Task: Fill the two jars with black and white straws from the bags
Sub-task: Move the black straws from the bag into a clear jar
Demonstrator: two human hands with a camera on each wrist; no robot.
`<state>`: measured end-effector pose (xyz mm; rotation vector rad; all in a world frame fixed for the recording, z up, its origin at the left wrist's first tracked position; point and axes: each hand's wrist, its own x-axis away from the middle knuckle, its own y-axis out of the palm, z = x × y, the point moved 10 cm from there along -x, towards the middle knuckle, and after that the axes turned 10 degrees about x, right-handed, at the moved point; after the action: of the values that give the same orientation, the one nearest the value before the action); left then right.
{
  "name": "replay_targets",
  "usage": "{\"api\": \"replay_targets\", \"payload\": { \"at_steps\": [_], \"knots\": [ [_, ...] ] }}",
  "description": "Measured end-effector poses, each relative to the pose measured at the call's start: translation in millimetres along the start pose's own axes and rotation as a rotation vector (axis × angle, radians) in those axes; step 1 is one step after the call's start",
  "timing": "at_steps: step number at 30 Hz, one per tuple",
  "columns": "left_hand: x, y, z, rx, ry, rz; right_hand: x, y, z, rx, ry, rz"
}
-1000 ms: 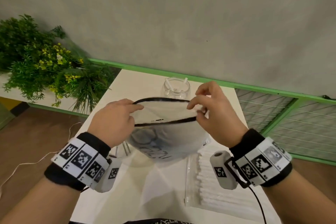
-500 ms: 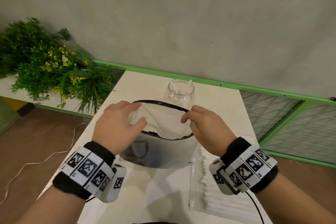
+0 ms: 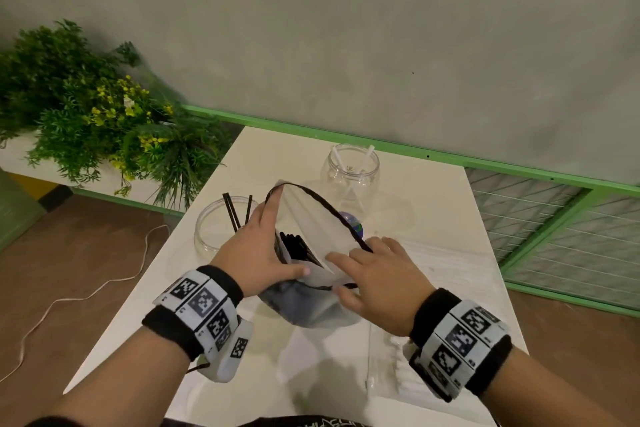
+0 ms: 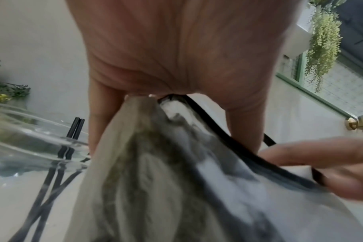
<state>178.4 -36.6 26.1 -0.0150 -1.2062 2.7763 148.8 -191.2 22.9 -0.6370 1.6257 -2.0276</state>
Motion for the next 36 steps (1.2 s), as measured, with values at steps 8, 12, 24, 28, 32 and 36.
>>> {"api": "replay_targets", "payload": {
  "at_steps": [8,12,24,28,32,36],
  "knots": [
    [-6,-1,-5,-0.011,-0.044,0.001,-1,-3,-21,-0.029,-0.123,0.192],
    [-7,7,-12,-0.037,-0.079,-0.042,7,6,-21,-0.146,-0.133,0.111],
    [-8,9,-13,-0.076,-0.128,-0.074,0,13,3,-0.511,0.108,0.222],
    [-6,-12,-4,-0.067,-0.072,0.009,-5,23,11,-0.793,0.212,0.214],
    [1,-22,-10,-0.017,-0.099,0.029,-10,34,16,-0.956,0.296,0.248],
    [6,-17,-31,0.04,-0.221,-0.009,-17,54,23,-0.977,0.41,0.195]
  ]
}}
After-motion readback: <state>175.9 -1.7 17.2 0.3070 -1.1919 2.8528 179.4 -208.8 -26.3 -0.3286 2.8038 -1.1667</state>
